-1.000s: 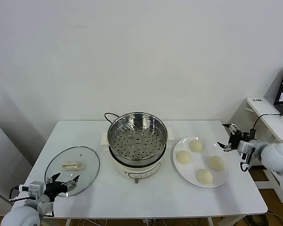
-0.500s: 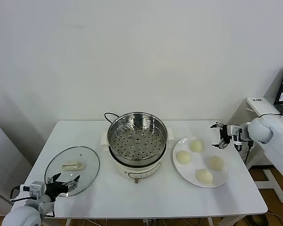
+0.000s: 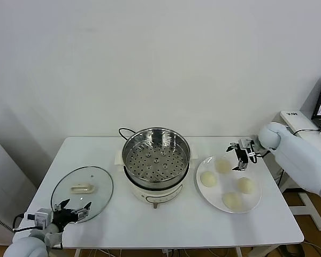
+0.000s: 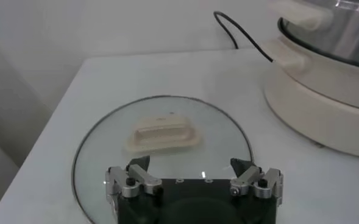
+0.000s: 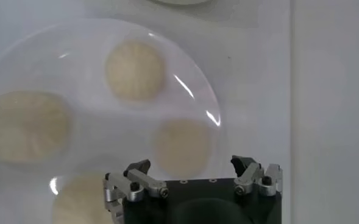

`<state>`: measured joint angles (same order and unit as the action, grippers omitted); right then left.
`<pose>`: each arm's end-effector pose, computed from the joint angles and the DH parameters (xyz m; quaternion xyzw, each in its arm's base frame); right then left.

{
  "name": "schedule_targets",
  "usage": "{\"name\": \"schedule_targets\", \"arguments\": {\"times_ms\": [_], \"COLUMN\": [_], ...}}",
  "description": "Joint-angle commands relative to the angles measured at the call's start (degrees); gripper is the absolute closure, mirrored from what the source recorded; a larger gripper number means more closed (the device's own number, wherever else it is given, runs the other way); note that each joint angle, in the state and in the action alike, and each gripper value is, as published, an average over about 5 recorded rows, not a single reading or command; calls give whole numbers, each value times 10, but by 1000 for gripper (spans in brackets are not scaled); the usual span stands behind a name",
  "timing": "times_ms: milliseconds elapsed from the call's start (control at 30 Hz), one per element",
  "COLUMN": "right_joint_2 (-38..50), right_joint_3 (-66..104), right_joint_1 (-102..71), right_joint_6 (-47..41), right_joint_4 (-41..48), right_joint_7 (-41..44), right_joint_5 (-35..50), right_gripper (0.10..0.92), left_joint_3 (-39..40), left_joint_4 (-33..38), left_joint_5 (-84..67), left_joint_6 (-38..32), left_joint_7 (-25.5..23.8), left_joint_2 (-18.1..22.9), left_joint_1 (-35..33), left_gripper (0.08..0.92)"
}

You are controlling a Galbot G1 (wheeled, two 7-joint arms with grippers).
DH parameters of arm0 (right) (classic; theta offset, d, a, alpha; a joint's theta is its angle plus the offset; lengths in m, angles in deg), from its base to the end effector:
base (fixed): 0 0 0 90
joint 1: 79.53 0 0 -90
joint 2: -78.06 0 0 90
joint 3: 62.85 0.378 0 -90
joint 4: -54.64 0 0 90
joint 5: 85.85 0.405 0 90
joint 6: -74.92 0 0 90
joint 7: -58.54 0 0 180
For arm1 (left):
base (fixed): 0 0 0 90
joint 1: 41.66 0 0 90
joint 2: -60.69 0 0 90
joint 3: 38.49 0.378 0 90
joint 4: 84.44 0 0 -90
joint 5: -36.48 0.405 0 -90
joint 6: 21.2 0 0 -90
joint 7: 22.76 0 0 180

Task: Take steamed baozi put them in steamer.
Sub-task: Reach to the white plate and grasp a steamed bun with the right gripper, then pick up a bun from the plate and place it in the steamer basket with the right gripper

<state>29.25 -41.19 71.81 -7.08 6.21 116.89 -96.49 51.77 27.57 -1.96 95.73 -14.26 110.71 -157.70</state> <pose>0.6434 -0.2140 -0.2242 0.4931 -0.5727 0.5716 0.3197 0.2608 0.1440 -0.3216 -0.0520 -0.9503 -0.0364 0.3047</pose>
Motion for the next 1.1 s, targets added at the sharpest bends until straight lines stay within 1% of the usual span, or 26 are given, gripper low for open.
{"name": "schedule_targets", "arguments": {"times_ms": [33,400,500,600,833,967,1100], "right_joint_2": [-50,-81,-87,-90,-96,-99,-95], "right_joint_3": [-29,0,7,13,27,36,37], "right_joint_1": [21,0,-2,-5,-9,-9,-9], "right_joint_6": [12,15,13,9,7,13,19], "right_joint_4": [59,91,98,102,109,113,105], "right_joint_7": [14,12,12,13,13,12,13], "right_joint_5": [-33,-70,-77,-80,-89,-97,-102], "right_gripper": [203,215,251,308,465,518,532], "left_joint_3": [-1,-2,-2,-3,-3,-3,-4], "left_joint_4": [0,6,9,12,15,18,20], "left_joint_5": [4,6,6,6,6,6,6], "left_joint_6": [-2,-2,-2,-1,-1,-1,-1], "left_joint_7": [0,0,0,0,0,0,0], "left_joint_2": [0,3,2,2,2,2,4], "left_joint_1": [-4,-10,-11,-13,-15,-17,-18], "left_gripper": [177,177,177,177,177,177,177]}}
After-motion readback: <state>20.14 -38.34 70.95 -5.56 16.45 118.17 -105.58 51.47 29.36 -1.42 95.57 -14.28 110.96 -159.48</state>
